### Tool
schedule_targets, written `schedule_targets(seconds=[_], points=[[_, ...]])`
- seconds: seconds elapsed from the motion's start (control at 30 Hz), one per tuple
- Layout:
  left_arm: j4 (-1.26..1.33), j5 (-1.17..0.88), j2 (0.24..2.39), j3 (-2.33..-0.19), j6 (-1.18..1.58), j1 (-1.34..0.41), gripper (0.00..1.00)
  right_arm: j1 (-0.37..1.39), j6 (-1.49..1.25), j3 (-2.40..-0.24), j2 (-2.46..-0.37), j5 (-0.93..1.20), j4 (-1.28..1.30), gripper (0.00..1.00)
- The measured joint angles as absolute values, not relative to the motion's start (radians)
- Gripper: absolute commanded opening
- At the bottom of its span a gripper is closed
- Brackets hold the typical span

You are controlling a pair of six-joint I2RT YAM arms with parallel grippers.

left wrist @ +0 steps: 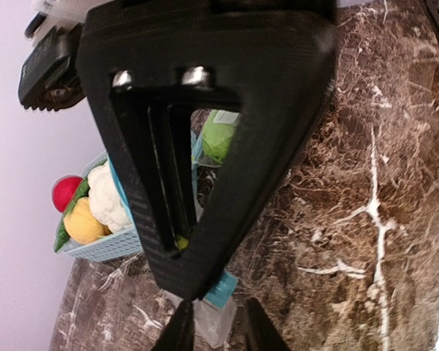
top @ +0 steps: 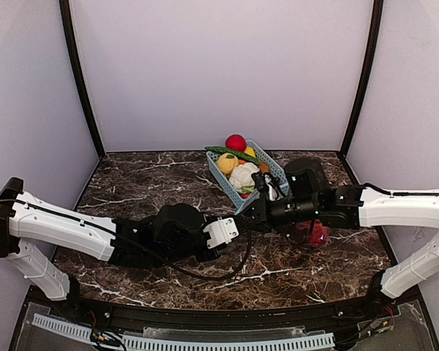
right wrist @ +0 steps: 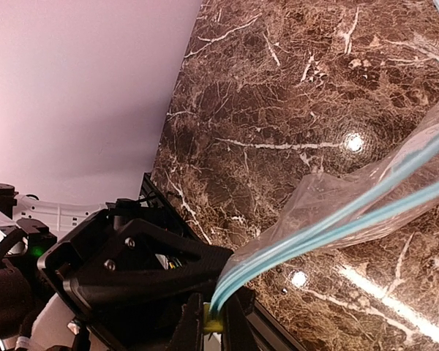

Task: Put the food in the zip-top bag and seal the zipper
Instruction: Pass from the right arm to the left

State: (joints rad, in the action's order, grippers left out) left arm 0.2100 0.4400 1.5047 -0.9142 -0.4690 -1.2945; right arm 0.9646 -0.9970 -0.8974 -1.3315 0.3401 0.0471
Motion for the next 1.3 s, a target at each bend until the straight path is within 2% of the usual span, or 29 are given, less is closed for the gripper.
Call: schedule_targets(seconds=[0.3,0.5,0.53,0.6,0.8,0.9,1.07,1.3], points=[[0.25,0.514,1.521,-0.916,-0.484,-1.299,0.36,0.959,-1.009,-0.897,-1.33,0.341,0.049,0.0],[0.276,0.537,1.53,-0.918,-0.492,-1.299,0.18,0.959,-1.012,-0.897,-1.33,0.344,0.049,0.0],[0.278,0.54,1.534,-0.921,-0.495,-1.299,0.11,0.959,-1.012,-0.897,-1.33,0.344,0.049,0.01],[0.279,0.541,1.544,-0.927,-0.498,-1.299,0.02,0.959,-1.012,-0.897,-1.33,0.344,0.048,0.09],[0.282,0.538,1.55,-0.929,-0.5,-1.3,0.01,0.956,-1.014,-0.895,-1.325,0.343,0.053,0.43],[0.276,0.516,1.545,-0.929,-0.472,-1.299,0.01,0.942,-1.005,-0.882,-1.288,0.336,0.071,0.55],[0.176,0.369,1.497,-0.933,-0.353,-1.258,0.01,0.914,-0.964,-0.876,-1.18,0.294,0.123,0.64],[0.009,0.007,1.444,-0.983,-0.165,-1.124,0.01,0.91,-0.734,-0.876,-1.051,0.246,0.189,0.61]])
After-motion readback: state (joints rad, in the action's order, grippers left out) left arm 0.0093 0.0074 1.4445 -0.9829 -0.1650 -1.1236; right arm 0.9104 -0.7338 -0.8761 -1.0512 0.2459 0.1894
